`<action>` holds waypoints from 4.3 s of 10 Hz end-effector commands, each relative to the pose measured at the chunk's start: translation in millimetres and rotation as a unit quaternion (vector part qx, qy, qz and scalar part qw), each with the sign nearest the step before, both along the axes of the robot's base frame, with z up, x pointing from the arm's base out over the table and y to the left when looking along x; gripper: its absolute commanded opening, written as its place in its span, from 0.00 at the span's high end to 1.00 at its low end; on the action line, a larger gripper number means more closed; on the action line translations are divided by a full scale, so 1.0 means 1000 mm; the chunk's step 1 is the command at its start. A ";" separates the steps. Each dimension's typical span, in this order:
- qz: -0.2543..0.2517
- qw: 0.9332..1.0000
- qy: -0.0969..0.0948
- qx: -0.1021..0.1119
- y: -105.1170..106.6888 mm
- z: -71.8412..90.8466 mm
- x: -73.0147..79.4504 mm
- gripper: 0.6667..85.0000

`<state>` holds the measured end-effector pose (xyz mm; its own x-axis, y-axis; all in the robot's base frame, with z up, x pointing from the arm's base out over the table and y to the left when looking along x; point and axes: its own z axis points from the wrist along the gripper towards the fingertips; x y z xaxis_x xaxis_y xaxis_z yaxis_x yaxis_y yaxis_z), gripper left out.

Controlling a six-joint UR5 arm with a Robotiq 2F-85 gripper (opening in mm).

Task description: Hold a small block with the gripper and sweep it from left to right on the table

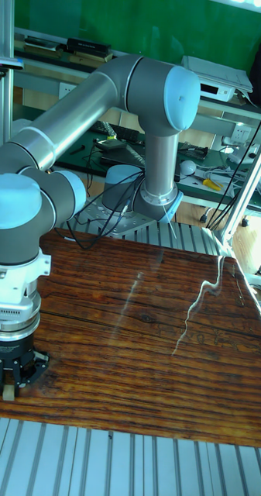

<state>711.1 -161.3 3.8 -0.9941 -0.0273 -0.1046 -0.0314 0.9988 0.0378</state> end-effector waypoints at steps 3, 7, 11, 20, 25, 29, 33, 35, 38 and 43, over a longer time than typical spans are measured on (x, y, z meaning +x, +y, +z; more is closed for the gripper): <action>-0.001 1.000 0.008 0.026 0.005 0.003 -0.002 1.00; 0.003 1.000 0.011 0.030 0.006 0.003 -0.002 1.00; -0.003 1.000 0.010 0.026 0.006 0.002 -0.001 1.00; -0.008 0.999 0.007 0.033 0.009 0.002 0.002 1.00; -0.011 0.999 0.007 0.036 0.011 0.003 0.002 1.00; -0.015 0.999 0.007 0.037 0.012 0.003 0.002 1.00; -0.022 1.000 0.009 0.020 0.012 0.003 0.004 1.00; -0.023 1.000 0.008 0.017 0.012 0.003 0.005 1.00; -0.024 1.000 0.008 0.014 0.011 0.003 0.005 1.00; -0.028 0.999 0.007 0.015 0.013 0.002 0.006 1.00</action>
